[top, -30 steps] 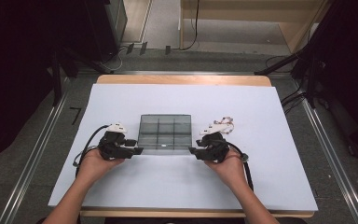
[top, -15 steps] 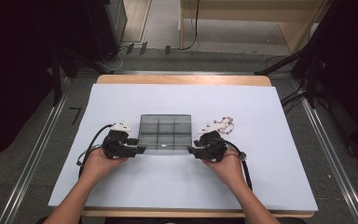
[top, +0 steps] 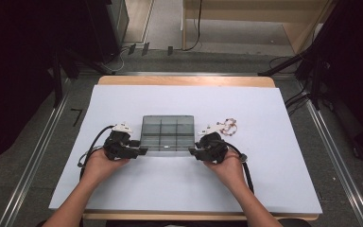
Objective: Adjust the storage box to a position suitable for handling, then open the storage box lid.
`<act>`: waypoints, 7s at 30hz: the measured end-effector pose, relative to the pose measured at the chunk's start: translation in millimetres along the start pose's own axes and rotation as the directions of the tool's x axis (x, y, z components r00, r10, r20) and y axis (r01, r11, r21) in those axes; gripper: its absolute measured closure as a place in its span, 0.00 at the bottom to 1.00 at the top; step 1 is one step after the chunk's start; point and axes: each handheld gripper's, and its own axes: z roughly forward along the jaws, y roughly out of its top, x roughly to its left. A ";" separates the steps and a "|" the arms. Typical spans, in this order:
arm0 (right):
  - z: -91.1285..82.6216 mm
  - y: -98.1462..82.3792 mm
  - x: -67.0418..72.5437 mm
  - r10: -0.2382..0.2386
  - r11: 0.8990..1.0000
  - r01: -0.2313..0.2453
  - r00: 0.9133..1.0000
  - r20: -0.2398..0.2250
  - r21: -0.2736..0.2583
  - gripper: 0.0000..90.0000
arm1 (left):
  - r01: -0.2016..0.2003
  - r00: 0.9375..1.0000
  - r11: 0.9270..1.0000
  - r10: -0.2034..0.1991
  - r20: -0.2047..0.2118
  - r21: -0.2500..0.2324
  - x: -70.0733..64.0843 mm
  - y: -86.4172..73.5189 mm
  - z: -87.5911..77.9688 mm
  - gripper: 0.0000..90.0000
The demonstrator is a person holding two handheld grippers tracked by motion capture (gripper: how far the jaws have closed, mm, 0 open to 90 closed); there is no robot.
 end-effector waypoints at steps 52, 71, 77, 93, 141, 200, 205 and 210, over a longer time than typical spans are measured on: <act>-7.1 2.1 1.8 0.035 0.999 -0.034 0.999 0.013 -0.017 0.77 | 0.019 0.999 1.000 -0.020 -0.027 -0.020 -5.9 3.5 -9.2 0.63; -11.4 5.5 7.5 0.055 0.997 -0.054 0.998 0.012 -0.063 0.80 | 0.010 0.999 0.998 -0.011 -0.031 -0.057 -6.8 5.0 -12.2 0.63; -11.4 6.0 7.3 0.051 0.997 -0.050 0.999 0.010 -0.065 0.78 | 0.009 0.999 0.998 -0.011 -0.030 -0.062 -6.6 5.8 -13.0 0.63; -21.3 13.5 6.1 0.030 0.992 -0.026 0.999 0.024 -0.123 0.75 | 0.032 0.999 0.991 -0.035 -0.019 -0.128 -4.8 12.0 -22.8 0.61; -33.8 49.5 -4.9 -0.003 0.980 0.013 0.999 0.048 -0.201 0.68 | -0.006 1.000 0.985 0.004 -0.013 -0.171 7.0 51.5 -41.3 0.54; -16.0 84.5 -28.9 0.021 0.980 -0.006 0.997 0.074 -0.198 0.71 | 0.075 0.997 0.980 -0.075 0.003 -0.186 35.8 80.8 -35.2 0.68; -14.0 85.4 -31.8 0.031 0.980 -0.018 0.997 0.065 -0.199 0.71 | 0.074 0.997 0.980 -0.075 0.004 -0.186 38.3 82.3 -34.5 0.68; -12.2 87.0 -33.4 0.030 0.980 -0.016 0.997 0.070 -0.198 0.71 | 0.080 0.997 0.979 -0.080 0.006 -0.189 40.6 83.8 -32.7 0.69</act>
